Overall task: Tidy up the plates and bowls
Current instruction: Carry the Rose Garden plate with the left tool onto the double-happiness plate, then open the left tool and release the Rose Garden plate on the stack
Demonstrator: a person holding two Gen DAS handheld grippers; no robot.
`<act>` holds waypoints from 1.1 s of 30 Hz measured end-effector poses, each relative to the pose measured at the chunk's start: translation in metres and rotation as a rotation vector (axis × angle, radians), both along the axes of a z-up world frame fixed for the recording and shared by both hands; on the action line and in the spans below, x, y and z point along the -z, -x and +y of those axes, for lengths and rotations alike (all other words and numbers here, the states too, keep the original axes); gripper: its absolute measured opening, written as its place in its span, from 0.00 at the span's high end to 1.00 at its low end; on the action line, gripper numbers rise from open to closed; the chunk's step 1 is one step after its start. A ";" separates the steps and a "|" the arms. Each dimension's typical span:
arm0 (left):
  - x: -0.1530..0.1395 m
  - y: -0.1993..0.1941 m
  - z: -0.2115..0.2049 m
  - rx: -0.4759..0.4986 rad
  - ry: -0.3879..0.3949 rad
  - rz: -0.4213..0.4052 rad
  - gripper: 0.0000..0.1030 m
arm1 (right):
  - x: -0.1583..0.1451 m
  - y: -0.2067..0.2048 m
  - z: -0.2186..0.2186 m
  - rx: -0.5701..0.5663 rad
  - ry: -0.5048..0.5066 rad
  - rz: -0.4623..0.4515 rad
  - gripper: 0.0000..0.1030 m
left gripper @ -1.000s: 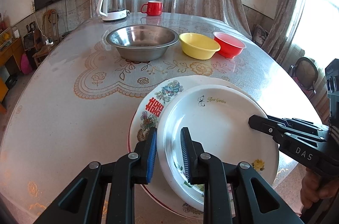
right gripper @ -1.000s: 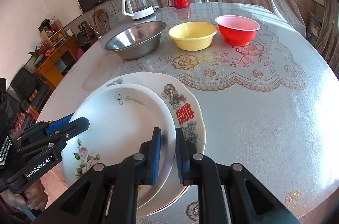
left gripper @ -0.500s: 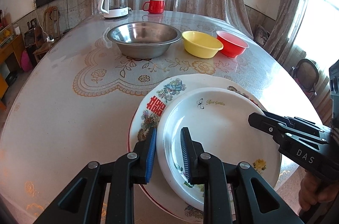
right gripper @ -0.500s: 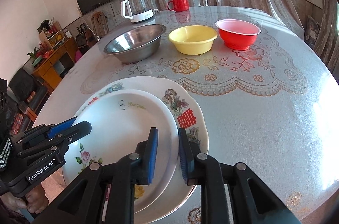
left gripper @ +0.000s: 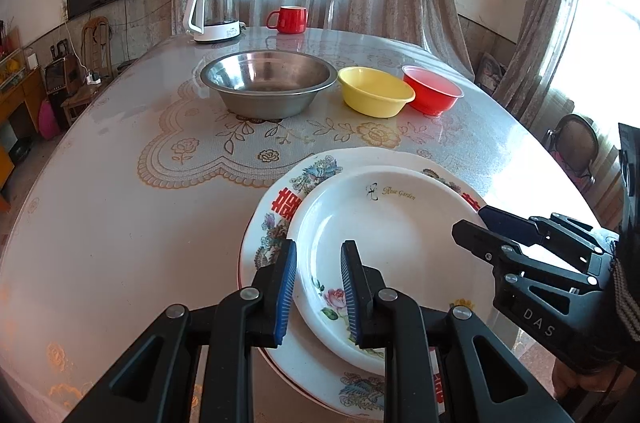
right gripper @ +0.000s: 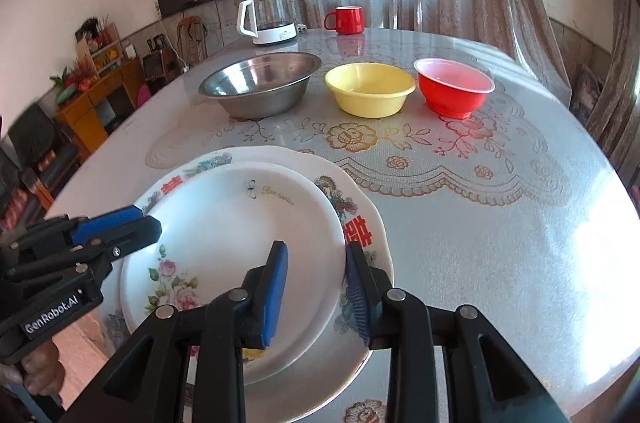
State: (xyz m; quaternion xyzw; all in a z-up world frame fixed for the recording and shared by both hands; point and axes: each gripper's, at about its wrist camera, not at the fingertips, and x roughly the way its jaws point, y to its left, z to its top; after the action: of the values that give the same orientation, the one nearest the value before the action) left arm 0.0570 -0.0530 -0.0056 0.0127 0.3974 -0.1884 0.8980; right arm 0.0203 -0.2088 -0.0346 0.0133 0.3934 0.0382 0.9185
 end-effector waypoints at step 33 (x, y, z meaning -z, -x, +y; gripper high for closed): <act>-0.003 -0.017 0.043 -0.109 0.079 0.052 0.52 | 0.000 0.015 -0.012 0.037 -0.090 -0.008 0.77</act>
State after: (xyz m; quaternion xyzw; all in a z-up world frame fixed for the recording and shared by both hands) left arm 0.0737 -0.0097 -0.0031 -0.0493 0.4129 -0.1550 0.8961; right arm 0.0048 -0.2206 -0.0351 0.0619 0.3871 0.0389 0.9191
